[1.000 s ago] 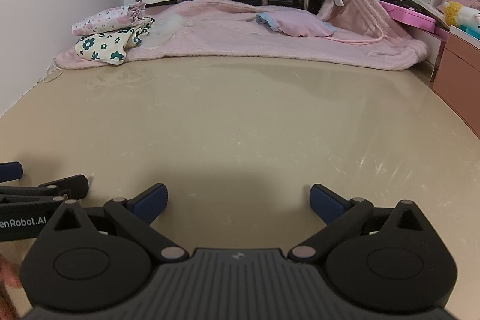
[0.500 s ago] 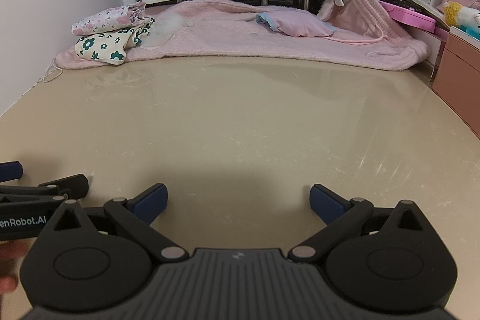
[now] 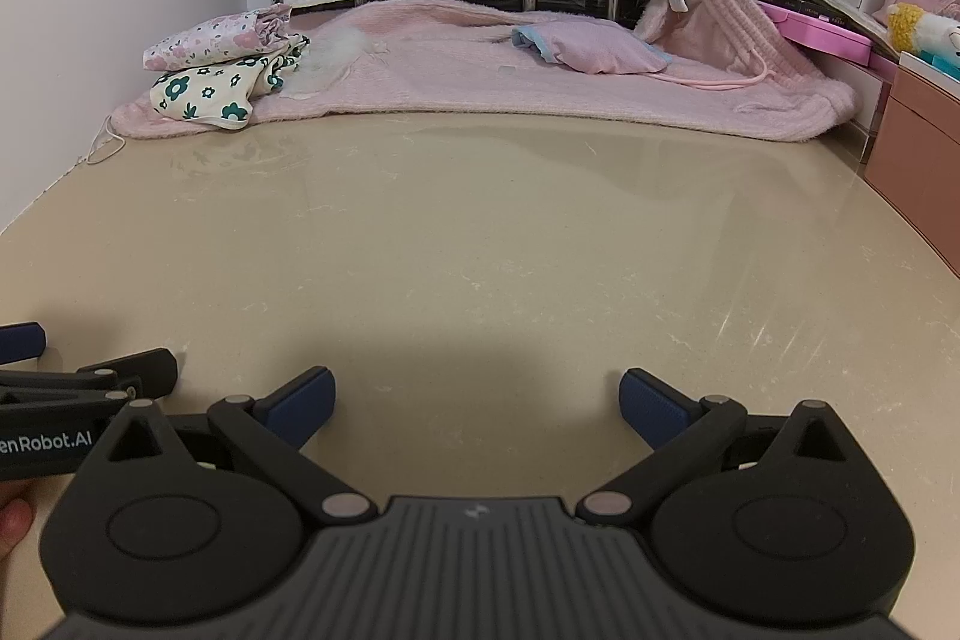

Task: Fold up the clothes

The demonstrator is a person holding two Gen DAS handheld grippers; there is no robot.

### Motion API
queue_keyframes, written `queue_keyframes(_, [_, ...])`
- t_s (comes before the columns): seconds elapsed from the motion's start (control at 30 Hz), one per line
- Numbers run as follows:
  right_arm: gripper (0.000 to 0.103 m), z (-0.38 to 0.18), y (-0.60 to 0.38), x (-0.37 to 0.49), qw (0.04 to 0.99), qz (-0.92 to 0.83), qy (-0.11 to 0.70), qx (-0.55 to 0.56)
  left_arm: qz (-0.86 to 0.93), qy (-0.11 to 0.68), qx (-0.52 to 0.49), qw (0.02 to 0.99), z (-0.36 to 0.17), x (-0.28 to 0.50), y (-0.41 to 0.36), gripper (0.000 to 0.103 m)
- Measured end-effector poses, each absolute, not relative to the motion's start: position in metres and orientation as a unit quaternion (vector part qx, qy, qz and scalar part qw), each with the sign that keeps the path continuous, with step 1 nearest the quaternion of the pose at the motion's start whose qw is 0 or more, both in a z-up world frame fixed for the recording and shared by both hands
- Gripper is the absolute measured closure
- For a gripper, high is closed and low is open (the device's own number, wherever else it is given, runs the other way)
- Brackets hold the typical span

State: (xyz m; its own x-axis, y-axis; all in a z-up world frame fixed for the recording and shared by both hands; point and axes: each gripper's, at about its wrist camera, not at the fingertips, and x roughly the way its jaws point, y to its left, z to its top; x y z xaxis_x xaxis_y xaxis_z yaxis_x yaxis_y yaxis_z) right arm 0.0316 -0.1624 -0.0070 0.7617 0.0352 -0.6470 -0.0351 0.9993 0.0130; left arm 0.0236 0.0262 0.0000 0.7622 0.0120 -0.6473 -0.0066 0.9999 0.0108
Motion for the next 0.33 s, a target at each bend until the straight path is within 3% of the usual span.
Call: queue_keyframes(0.33, [0.0,-0.0067,-0.1628,0.0296,0.939,0.017,0.344,0.001,0.006,0.345,0.003,0.939,-0.0002,0.0239,0.0267,0.0])
